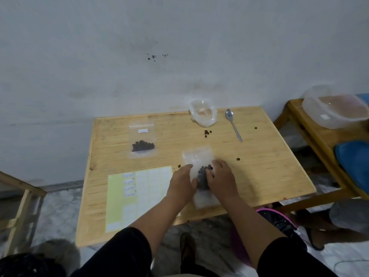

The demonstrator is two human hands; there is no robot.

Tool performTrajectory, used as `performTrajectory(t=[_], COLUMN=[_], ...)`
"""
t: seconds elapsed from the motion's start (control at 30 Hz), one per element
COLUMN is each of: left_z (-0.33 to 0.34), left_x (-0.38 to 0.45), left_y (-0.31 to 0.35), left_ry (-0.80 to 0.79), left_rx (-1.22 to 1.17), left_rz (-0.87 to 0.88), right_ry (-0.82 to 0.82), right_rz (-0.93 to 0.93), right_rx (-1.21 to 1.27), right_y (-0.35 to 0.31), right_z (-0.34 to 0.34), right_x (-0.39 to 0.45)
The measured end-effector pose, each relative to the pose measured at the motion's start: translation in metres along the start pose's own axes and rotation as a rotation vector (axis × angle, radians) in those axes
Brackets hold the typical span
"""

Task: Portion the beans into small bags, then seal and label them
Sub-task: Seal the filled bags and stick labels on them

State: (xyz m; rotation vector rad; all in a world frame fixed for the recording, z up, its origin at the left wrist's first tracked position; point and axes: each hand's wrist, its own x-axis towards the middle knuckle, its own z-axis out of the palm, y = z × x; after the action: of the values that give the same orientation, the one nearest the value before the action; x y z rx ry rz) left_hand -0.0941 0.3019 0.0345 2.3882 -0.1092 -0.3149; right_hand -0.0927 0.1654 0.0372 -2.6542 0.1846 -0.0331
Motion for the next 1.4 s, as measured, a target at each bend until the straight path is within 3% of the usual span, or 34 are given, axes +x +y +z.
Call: performTrajectory(t=[0.2,0.43,0.7,1.03,1.4], left_z=[-0.037,-0.09,-0.127,-0.138,-0.132], left_x=[-0.008,-0.045,-0.114,-0.138,-0.133], left_y=[-0.011,-0.097,-0.186,-0.22,-0.217], left_ry=[0.28,0.388,0.55,0.548,0.488], left_rx=[-0.359,-0.564,-0.595,-0.64,-0.665], left_rz=[-0.052,-0.199,-0.384,-0.41,-0.413], right_ry=[0.068,-0.071,-0.3,-0.213,-0.159], right_rz=[-0.121,-0.257,-0.097,-0.026,0.062], right_rx=[0.158,0.286,0.2,0.084,0.223], right_y=[-0.036,-0.111,-0.152,-0.17,-0.162], right_z=[0.0,0.048,0.12,0.142,0.145], right_x=[0.009,-0.016,-0.048,-0.055,-0.059])
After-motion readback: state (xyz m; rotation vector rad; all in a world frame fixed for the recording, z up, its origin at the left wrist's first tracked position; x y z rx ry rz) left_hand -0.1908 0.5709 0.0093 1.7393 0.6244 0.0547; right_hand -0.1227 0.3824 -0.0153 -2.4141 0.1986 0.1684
